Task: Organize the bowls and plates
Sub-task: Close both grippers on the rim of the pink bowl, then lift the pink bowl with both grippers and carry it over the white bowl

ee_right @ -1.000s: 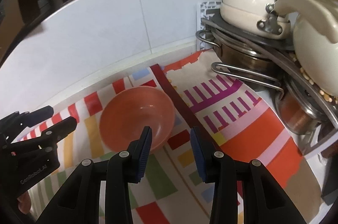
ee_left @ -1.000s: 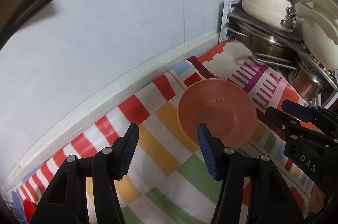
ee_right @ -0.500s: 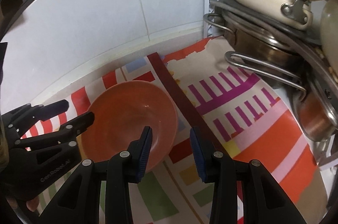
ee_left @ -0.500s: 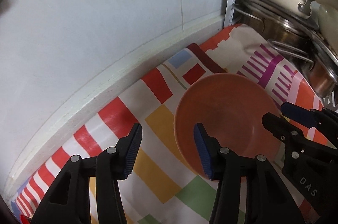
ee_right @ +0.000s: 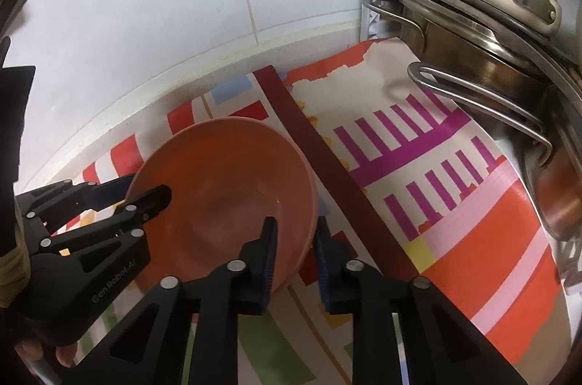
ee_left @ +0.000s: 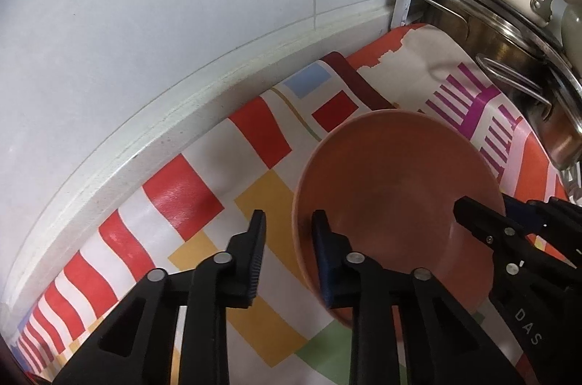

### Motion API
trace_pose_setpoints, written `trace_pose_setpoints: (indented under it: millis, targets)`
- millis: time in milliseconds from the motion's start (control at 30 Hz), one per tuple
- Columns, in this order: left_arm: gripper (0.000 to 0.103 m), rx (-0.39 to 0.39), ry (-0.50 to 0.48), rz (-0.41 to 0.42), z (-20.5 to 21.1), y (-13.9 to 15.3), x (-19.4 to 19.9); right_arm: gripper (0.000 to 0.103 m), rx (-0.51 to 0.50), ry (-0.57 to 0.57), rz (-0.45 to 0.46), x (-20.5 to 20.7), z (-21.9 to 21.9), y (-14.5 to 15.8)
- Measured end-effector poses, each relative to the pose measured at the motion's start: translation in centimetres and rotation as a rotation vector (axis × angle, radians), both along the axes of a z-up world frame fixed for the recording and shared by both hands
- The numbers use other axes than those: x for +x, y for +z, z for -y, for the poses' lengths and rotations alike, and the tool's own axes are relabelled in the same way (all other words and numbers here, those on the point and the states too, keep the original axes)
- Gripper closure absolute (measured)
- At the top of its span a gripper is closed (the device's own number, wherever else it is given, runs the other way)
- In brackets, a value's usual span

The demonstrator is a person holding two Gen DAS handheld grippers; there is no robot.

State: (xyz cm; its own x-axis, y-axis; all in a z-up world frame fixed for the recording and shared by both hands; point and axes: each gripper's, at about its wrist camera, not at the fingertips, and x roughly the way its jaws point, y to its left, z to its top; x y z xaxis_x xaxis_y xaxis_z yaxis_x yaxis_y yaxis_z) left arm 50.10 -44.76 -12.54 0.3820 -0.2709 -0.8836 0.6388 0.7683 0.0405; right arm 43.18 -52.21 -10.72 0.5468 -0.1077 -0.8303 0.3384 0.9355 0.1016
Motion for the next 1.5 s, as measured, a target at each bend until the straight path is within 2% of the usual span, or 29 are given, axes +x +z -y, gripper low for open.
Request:
trace_pose_setpoints:
  millis: [100,300,833,1500]
  targets:
    - [0.091,-0.010,-0.011,-0.021,0.3,-0.1,0.0,0.086,0.010,-0.007,-0.002,0.1,0.2,-0.1]
    - [0.091,0.014,-0.011,0.041,0.6,0.3,-0.5,0.089,0.017,-0.017,-0.010,0.1,0.3,0.0]
    - [0.091,-0.042,0.026,0.033,-2.2,4.2,-2.9,0.089,-0.014,-0.009,0.028,-2.4,-1.5,3.5]
    - [0.092,-0.125,0.085,0.050,-9.0,10.1,-10.7,0.089,-0.060,0.034,0.092,-9.3,-6.7,9.2]
